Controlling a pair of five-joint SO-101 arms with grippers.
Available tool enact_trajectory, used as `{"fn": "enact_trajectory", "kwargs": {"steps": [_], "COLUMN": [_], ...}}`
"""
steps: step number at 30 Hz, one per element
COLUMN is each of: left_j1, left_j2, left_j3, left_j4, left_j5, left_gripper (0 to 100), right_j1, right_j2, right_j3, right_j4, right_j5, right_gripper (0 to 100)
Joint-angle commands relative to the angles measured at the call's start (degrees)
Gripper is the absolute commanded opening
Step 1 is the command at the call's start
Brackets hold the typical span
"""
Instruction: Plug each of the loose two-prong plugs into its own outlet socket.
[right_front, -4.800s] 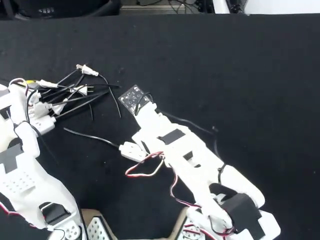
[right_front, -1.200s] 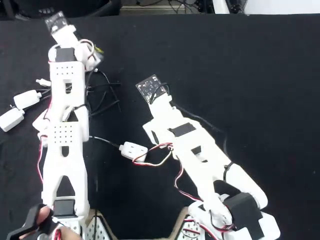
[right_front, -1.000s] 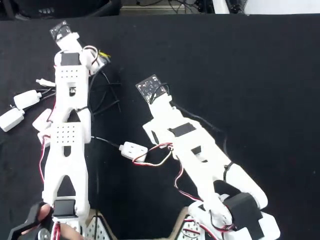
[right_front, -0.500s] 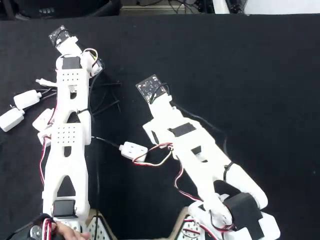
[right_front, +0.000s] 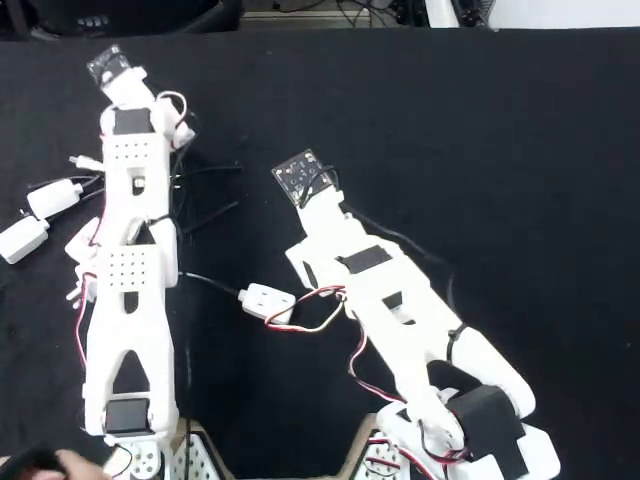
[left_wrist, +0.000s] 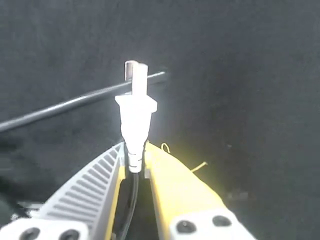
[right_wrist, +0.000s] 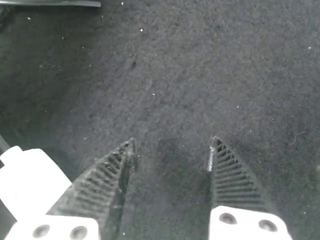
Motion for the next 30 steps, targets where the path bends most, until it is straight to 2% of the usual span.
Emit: {"fn": "enact_trajectory", "kwargs": {"steps": [1, 8, 12, 24, 30], "left_j1": [-0.6, 3.0, 5.9, 13.1, 19.4], "left_j2": [-9.5, -19.2, -22.7, -36.9, -39.4], "left_j3": [-3.5, -3.4, -3.4, -3.4, -2.9], "left_j4": [3.3, 12.7, 16.4, 16.5, 18.7], "left_j5": [-3.7, -9.8, -11.8, -15.0, -15.0], "left_gripper": [3, 3, 3, 3, 3], "right_j1": [1.1, 3.3, 6.2, 15.4, 25.9], "right_j2": [-0.6, -1.1, -4.6, -13.2, -13.3], "right_j3": [-3.1, -3.3, -2.5, 1.0, -2.0], "right_j4": [-1.3, -1.3, -1.3, -1.6, -1.2], "right_j5": [-0.4, -1.0, -6.4, -16.6, -20.8], "right_gripper": [21.5, 21.5, 21.5, 21.5, 21.5]}}
